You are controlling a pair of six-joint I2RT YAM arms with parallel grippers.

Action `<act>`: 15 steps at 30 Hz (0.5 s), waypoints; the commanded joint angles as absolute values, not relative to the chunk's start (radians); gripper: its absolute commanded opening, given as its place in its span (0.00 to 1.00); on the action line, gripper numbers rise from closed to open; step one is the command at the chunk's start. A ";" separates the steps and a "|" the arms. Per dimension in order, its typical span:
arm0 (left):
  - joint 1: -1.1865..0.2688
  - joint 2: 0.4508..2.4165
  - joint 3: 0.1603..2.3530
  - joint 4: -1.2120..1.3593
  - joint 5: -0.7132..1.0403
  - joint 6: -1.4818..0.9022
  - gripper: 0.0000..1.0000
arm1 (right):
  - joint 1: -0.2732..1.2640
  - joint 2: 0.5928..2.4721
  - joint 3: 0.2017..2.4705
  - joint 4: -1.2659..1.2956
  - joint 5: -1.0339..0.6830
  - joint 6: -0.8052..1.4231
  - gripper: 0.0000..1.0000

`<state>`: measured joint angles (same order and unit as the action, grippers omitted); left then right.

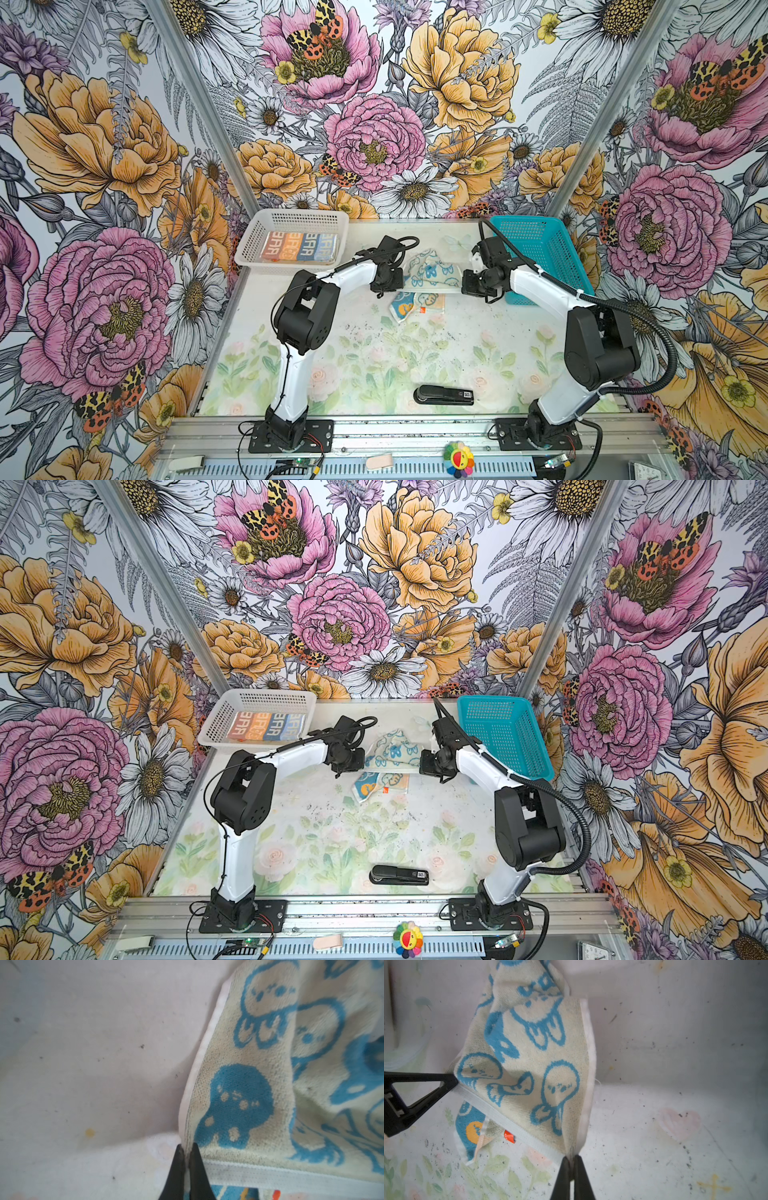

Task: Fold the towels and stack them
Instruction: 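Lift the towel high with both grippers, spreading the corners apart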

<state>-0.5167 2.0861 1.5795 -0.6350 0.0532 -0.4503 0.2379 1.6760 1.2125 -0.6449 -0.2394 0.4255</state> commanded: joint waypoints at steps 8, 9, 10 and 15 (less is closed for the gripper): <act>-0.445 1.969 1.954 -0.828 -0.051 -0.341 0.00 | 0.211 1.621 1.513 -0.668 -0.311 0.422 0.00; -0.440 1.968 2.005 -0.851 -0.060 -0.331 0.00 | 0.207 1.617 1.554 -0.675 -0.318 0.421 0.00; -0.433 1.966 2.048 -0.868 -0.066 -0.326 0.00 | 0.202 1.612 1.589 -0.681 -0.323 0.420 0.00; -0.404 1.953 2.331 -0.960 -0.095 -0.300 0.00 | 0.193 1.582 1.782 -0.715 -0.355 0.408 0.00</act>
